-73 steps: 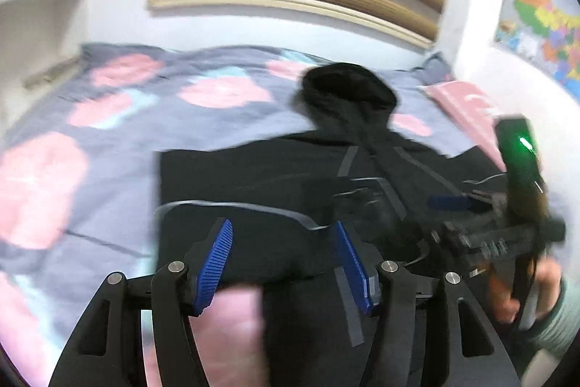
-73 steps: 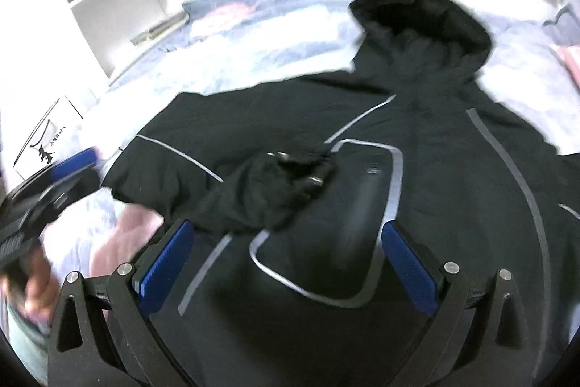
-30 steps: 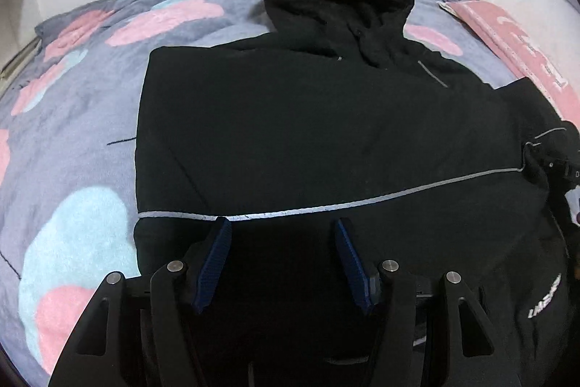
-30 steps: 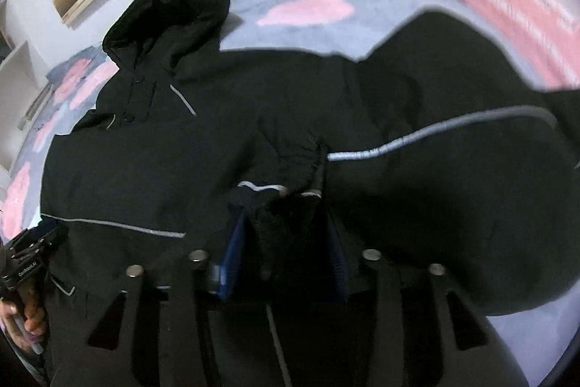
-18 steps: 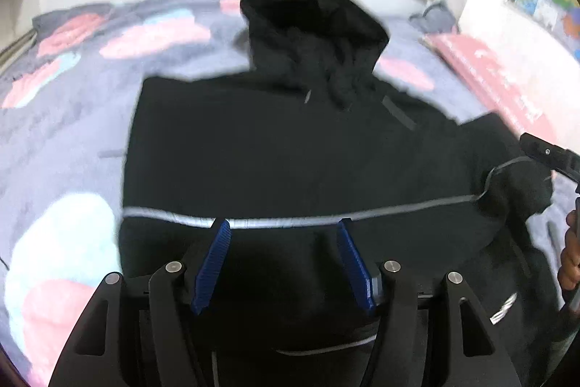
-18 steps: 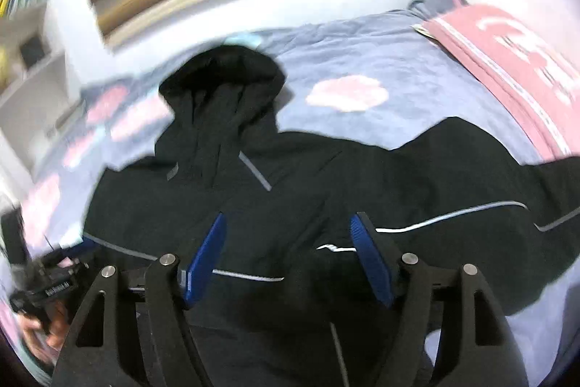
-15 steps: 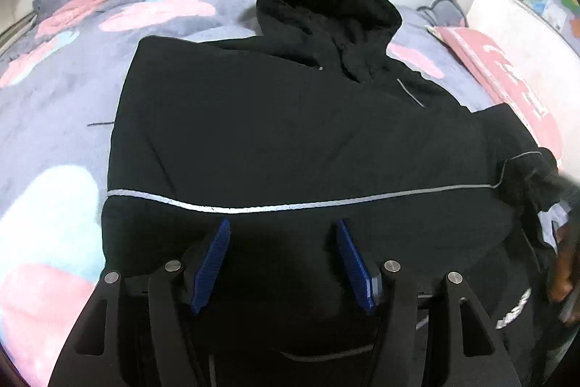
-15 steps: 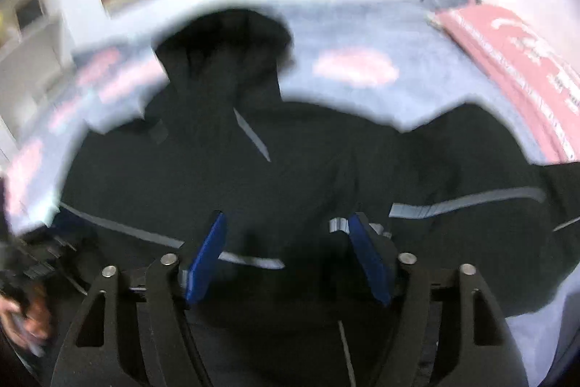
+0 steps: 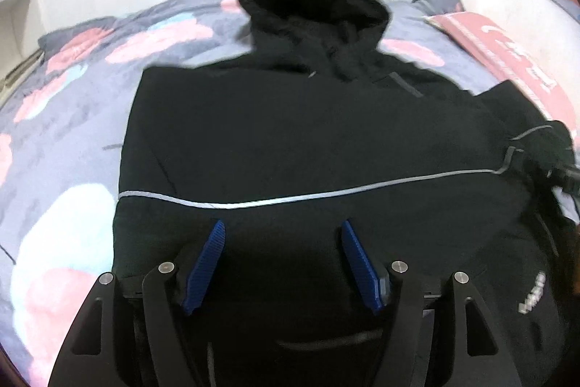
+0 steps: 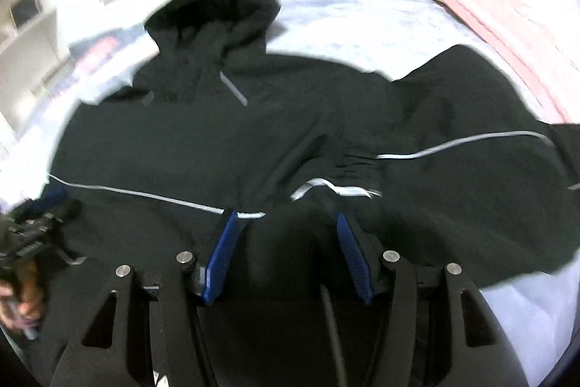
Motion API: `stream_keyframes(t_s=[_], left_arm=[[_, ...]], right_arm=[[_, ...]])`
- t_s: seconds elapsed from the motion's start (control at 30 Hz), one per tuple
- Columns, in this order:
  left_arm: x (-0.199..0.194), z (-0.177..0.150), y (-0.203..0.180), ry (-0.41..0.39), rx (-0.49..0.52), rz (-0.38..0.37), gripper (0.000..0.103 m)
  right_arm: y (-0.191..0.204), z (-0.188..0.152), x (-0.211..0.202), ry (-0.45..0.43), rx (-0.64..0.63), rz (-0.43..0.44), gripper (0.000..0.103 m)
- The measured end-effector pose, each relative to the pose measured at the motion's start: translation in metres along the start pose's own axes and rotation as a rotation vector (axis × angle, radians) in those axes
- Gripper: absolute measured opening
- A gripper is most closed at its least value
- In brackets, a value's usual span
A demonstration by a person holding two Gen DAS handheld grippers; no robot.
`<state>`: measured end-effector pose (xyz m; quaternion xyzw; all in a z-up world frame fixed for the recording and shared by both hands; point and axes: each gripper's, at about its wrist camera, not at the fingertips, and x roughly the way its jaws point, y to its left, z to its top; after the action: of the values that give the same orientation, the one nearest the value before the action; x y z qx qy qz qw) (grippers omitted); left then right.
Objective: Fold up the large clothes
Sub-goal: 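Fold the held sleeve across the jacket body with the right gripper, release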
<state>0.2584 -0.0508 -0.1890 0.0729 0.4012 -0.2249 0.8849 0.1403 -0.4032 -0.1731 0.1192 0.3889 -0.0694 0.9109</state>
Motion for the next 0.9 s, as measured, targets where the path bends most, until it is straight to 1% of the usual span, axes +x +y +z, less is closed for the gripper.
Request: stream_keyframes(t_s=[0.07,0.13,0.23,0.37,0.43,0.5,0.53,0.6,0.7,0.77,0.83,0.9], left_arm=[[-0.019,0.004,-0.012,-0.023,0.000,-0.046,0.068],[-0.030,0.009,-0.025,-0.035,0.001,-0.083,0.068],[-0.043,0.020,-0.055,-0.060,0.036,-0.136,0.068],[-0.035,0.033,-0.086,-0.060,0.055,-0.160,0.068],[-0.024,0.037,-0.099,-0.045,0.037,-0.175,0.068],[-0.014,0.039,-0.113,-0.026,0.012,-0.204,0.068],[-0.008,0.042,-0.124,-0.021,0.007,-0.217,0.068],[0.001,0.047,-0.145,-0.011,0.017,-0.228,0.068],[0.014,0.052,-0.176,0.003,0.051,-0.239,0.068],[0.024,0.056,-0.201,0.011,0.088,-0.230,0.068],[0.035,0.058,-0.216,0.022,0.108,-0.221,0.068],[0.044,0.057,-0.224,0.037,0.105,-0.222,0.068]], right_arm=[[-0.027,0.004,-0.029,-0.033,0.039,-0.005,0.066],[-0.058,0.008,-0.053,-0.065,0.082,-0.015,0.068],[-0.114,0.011,-0.084,-0.120,0.163,-0.066,0.073],[-0.202,0.006,-0.110,-0.148,0.296,-0.154,0.075],[-0.243,0.003,-0.116,-0.148,0.360,-0.185,0.076],[-0.282,-0.002,-0.122,-0.154,0.420,-0.192,0.076],[-0.302,-0.004,-0.123,-0.156,0.452,-0.196,0.077],[-0.340,-0.010,-0.122,-0.151,0.523,-0.204,0.083],[-0.378,-0.016,-0.110,-0.133,0.591,-0.193,0.083],[-0.393,-0.018,-0.100,-0.103,0.604,-0.185,0.083],[-0.405,-0.017,-0.086,-0.080,0.610,-0.166,0.083],[-0.413,-0.017,-0.074,-0.067,0.632,-0.166,0.083]])
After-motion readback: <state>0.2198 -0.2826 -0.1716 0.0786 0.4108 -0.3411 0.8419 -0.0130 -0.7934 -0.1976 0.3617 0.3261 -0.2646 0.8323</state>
